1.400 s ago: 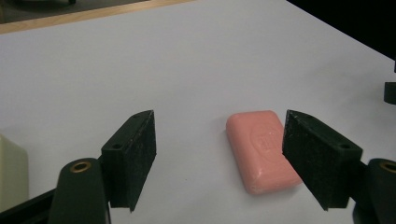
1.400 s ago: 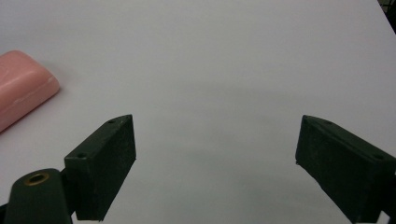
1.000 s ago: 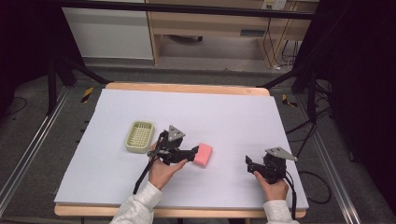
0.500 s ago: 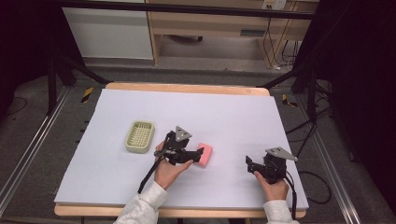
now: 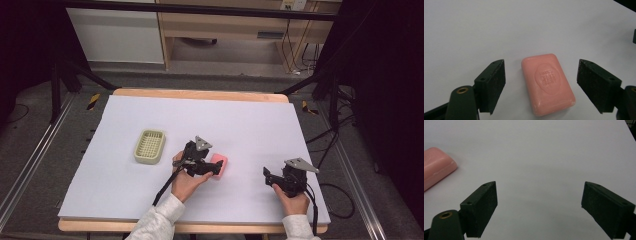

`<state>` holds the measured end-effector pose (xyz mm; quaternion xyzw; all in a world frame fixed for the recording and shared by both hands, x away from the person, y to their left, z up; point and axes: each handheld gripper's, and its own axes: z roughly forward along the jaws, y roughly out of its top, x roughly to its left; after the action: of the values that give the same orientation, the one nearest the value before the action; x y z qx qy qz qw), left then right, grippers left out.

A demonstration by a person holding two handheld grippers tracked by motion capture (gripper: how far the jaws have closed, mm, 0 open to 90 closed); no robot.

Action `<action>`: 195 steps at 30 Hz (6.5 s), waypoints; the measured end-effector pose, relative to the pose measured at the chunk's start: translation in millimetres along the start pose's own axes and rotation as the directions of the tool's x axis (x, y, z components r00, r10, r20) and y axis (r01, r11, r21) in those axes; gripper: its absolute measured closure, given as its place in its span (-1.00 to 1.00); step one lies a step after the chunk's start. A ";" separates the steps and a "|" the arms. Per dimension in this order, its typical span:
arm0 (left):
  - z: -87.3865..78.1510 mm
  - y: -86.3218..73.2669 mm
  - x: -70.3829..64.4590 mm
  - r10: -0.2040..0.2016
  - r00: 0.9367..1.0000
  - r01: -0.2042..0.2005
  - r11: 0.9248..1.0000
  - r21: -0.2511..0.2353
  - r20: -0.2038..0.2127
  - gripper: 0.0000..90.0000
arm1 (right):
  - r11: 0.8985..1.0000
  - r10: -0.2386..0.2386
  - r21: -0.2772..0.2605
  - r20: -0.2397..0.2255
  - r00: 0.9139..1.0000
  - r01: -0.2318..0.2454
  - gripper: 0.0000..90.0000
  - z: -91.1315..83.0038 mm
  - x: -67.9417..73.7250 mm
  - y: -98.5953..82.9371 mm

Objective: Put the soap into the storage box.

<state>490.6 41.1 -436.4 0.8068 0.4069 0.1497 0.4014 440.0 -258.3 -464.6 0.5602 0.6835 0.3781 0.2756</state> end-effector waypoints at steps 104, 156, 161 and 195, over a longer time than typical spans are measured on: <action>-15.6 -6.6 17.4 -0.035 0.999 0.035 0.994 0.102 0.002 -0.18 | 1.000 -0.003 0.021 -0.004 1.000 0.003 -0.68 1.2 -1.2 -1.7; -93.7 -11.8 120.1 -0.144 0.974 0.147 0.989 0.007 -0.174 -0.17 | 1.000 -0.002 0.027 -0.003 1.000 0.002 -0.68 2.3 0.2 -2.0; -94.6 -14.0 128.4 -0.150 0.970 0.154 0.988 0.008 -0.194 -0.18 | 0.999 -0.012 0.031 -0.002 1.000 0.012 -0.68 3.6 1.5 -2.1; -88.2 -30.0 164.9 -0.208 0.948 0.216 0.976 0.007 -0.243 -0.17 | 0.999 -0.018 0.031 -0.001 1.000 0.018 -0.68 4.5 2.2 -2.5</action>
<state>527.3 225.9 -417.6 0.7410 0.5392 0.1955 0.3493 441.7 -255.4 -469.1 0.5582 0.6943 0.3652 0.2700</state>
